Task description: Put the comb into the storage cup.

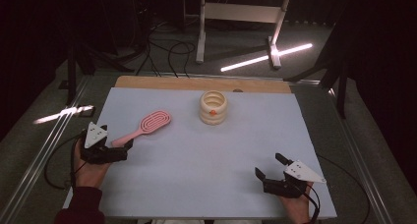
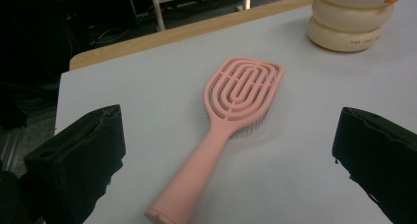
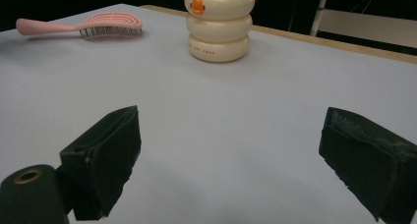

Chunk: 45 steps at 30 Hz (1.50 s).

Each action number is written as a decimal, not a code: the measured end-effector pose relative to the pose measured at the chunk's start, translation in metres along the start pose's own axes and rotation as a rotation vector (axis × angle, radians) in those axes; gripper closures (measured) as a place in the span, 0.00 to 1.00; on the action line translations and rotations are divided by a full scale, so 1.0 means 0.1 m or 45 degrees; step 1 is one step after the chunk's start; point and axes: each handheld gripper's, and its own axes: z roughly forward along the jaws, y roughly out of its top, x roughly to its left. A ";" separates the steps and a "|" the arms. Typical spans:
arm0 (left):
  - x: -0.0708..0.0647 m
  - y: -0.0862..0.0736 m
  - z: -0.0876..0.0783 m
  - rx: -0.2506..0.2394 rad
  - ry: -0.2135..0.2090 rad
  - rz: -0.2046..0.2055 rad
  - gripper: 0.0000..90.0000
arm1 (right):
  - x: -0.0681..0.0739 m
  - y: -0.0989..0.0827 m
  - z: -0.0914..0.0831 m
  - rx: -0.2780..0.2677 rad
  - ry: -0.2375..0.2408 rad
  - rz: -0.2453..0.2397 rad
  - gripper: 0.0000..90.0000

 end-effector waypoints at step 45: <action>0.23 0.19 0.19 0.155 0.009 0.039 0.00 | 0.00 -0.01 0.01 0.007 0.004 0.003 0.10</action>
